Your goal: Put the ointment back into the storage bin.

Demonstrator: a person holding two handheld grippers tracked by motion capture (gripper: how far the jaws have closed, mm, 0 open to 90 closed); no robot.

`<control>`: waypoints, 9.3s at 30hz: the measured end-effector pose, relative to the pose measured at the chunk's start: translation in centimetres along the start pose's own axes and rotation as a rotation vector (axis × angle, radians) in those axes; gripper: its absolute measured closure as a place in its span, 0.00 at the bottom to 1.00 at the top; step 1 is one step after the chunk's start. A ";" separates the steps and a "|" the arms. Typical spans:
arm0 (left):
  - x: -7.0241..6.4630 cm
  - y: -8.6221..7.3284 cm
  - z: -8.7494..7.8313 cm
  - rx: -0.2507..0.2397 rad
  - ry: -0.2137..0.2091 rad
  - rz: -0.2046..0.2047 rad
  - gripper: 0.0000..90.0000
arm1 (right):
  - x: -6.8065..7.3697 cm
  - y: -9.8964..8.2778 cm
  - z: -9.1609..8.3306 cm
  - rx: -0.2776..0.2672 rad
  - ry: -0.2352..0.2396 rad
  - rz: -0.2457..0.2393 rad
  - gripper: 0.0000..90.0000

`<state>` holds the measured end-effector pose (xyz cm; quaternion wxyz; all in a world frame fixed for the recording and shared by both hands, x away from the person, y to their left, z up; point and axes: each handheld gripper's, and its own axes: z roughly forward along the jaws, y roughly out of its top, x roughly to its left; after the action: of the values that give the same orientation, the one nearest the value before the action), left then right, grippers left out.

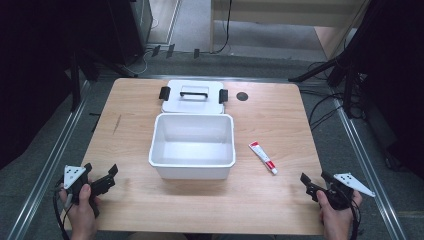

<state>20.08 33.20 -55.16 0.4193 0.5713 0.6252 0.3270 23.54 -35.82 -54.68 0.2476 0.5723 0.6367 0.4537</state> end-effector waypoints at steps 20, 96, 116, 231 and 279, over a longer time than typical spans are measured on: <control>-0.1 0.0 0.1 0.011 -0.003 0.014 0.09 | 3.0 2.3 0.5 0.220 -0.044 -0.185 0.23; 0.2 0.0 0.1 0.000 -0.028 -0.007 0.09 | 12.6 10.1 14.2 1.053 0.028 -0.401 0.63; 0.2 0.1 0.1 0.005 -0.028 -0.008 0.09 | 13.3 9.9 15.0 1.067 -0.023 -0.404 0.80; 0.4 0.2 0.3 0.012 -0.043 -0.022 0.09 | 30.6 19.5 13.3 0.814 0.590 -1.150 0.80; 0.5 0.1 0.3 0.009 -0.050 -0.028 0.09 | 30.1 16.6 15.3 0.907 0.591 -1.188 0.80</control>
<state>20.39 33.67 -55.22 0.4368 0.5723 0.6239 0.3041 37.99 -3.75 -41.43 0.0122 0.0391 0.9963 0.0757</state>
